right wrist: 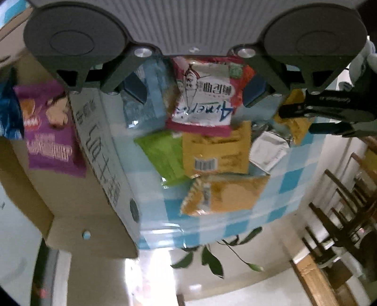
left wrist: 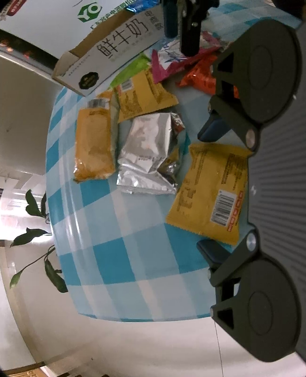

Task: Organize snacks
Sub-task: 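Grasp the white 'America' bag with the right gripper while the left grasps the yellow packet, then carry the 'America' bag with the right gripper while the left carries the yellow packet toward the box, then drop both held packets into the cardboard box and open both grippers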

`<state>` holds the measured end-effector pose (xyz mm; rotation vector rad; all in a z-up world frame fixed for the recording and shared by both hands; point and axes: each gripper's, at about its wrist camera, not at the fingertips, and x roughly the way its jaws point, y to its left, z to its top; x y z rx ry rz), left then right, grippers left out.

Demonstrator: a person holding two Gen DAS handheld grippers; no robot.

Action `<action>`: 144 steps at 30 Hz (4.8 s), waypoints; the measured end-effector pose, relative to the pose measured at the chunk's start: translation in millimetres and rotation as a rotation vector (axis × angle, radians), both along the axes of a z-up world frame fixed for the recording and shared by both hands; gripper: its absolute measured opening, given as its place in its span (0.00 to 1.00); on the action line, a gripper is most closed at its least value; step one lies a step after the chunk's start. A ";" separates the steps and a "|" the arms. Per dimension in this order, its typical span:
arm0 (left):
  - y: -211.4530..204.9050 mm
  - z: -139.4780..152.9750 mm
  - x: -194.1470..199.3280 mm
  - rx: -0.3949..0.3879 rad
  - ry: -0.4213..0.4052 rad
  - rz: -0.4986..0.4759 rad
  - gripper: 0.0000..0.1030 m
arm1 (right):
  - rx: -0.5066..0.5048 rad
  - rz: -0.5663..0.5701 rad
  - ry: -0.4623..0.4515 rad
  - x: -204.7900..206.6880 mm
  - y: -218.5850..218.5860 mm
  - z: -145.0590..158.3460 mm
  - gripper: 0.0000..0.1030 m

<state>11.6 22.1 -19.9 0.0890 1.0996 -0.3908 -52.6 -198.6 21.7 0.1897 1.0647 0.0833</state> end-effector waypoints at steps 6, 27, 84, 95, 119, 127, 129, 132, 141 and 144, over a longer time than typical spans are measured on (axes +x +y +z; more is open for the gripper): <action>16.3 1.6 5.5 -0.070 0.078 0.141 0.87 | -0.032 -0.011 0.012 4.8 8.6 -4.6 0.88; 1.6 -3.3 7.8 0.040 0.117 0.550 0.89 | -0.046 0.006 0.012 7.9 12.9 -2.7 0.57; -9.8 68.8 -27.2 -0.182 -0.170 0.415 0.62 | -0.054 0.024 -0.103 2.1 11.4 33.6 0.56; -36.2 83.0 -27.7 -0.213 -0.239 0.367 0.62 | -0.061 -0.025 -0.160 3.5 -8.0 56.0 0.56; -141.2 110.2 -52.7 -0.367 -0.268 0.207 0.62 | -0.066 -0.222 -0.322 -6.4 -107.3 109.1 0.57; -195.7 112.2 -55.9 -0.429 -0.235 0.100 0.62 | -0.050 -0.317 -0.339 -16.6 -142.8 114.8 0.57; -207.3 108.8 -55.8 -0.437 -0.218 0.081 0.62 | -0.046 -0.337 -0.338 -18.2 -148.6 115.1 0.57; -220.7 103.6 -55.9 -0.451 -0.194 0.066 0.64 | -0.058 -0.361 -0.331 -21.3 -154.5 114.6 0.57; -226.1 106.2 -59.0 -0.408 -0.206 0.054 0.82 | -0.033 -0.447 -0.350 -28.3 -169.2 116.6 0.81; -220.8 110.5 -58.0 -0.380 -0.220 0.040 0.82 | -0.014 -0.440 -0.348 -27.6 -168.1 115.9 0.81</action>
